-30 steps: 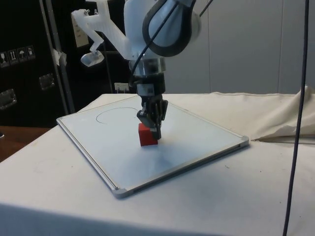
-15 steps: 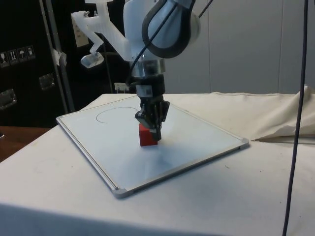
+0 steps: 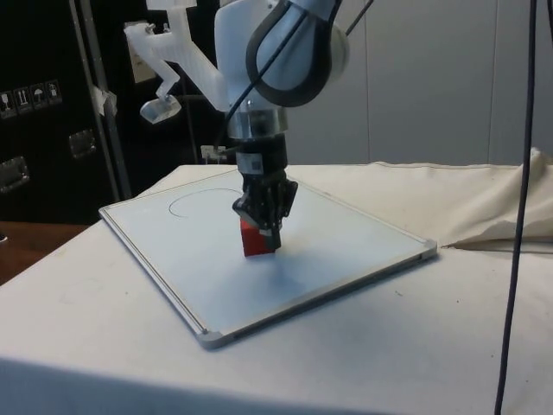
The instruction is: Push the cube into the marked area.
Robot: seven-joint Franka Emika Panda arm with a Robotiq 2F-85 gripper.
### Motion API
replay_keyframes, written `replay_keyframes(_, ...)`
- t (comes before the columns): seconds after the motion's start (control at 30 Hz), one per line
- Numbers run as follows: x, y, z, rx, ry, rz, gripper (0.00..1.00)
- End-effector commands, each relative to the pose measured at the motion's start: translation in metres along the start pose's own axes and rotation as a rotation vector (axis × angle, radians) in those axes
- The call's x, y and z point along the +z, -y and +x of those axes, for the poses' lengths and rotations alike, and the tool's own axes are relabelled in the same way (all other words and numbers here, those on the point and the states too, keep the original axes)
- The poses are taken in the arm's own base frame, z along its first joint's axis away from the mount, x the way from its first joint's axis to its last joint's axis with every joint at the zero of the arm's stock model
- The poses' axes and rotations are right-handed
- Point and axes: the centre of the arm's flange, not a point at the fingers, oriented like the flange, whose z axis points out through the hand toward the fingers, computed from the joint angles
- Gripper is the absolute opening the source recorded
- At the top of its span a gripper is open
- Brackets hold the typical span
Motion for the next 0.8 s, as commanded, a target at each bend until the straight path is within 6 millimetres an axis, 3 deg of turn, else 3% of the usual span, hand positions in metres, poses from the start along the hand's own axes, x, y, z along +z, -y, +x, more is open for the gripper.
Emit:
replay_keyframes(0.0, 0.001, -0.001, 0.003, 0.010, -0.004, -0.003, 0.00)
replay_keyframes(0.4, 0.003, -0.013, 0.027, 0.049, -0.015, -0.013, 0.00)
replay_keyframes(0.77, -0.003, -0.011, 0.029, 0.100, -0.026, 0.000, 0.00)
